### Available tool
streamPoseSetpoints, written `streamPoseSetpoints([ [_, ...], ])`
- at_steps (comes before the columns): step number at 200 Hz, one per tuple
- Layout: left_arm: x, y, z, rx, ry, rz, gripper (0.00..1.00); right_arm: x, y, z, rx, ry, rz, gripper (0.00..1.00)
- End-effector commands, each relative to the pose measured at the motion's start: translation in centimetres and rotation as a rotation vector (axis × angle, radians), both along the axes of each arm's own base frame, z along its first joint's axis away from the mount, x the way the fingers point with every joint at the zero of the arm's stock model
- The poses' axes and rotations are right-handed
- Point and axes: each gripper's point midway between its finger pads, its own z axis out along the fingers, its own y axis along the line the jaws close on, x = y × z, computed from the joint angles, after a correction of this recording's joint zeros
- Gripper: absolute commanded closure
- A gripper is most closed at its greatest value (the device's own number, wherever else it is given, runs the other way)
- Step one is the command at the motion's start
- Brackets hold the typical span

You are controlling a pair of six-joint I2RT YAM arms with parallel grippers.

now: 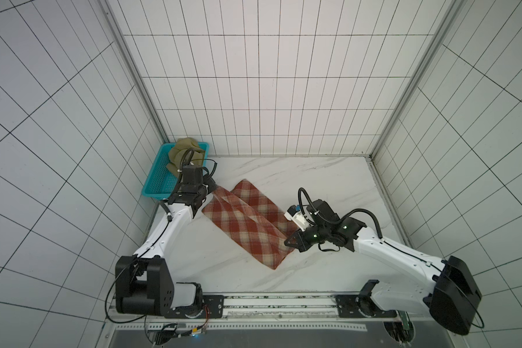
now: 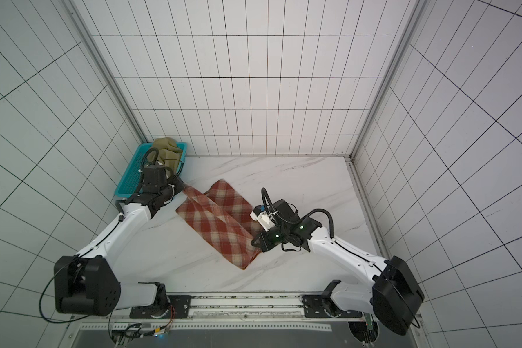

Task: Fold and stack skirts
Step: Fold the skirt at the center of the table.

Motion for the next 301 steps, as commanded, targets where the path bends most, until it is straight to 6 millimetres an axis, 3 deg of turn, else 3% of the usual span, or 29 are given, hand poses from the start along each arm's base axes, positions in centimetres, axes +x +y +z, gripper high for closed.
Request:
streamPoseSetpoints([
  [1, 2.5, 0.6, 1.0, -0.008, -0.053, 0.020, 1.00, 0.8, 0.0, 1.5, -0.001, -0.004, -0.017, 1.00],
  [116, 8.0, -2.3, -2.9, -0.043, 0.013, -0.050, 1.00, 5.2, -1.9, 0.1, -0.028, 0.029, -0.112, 1.00],
  [301, 12.3, -4.8, -6.6, -0.038, 0.061, -0.070, 1.00, 8.9, -3.0, -2.2, -0.118, 0.072, -0.144, 1.00],
])
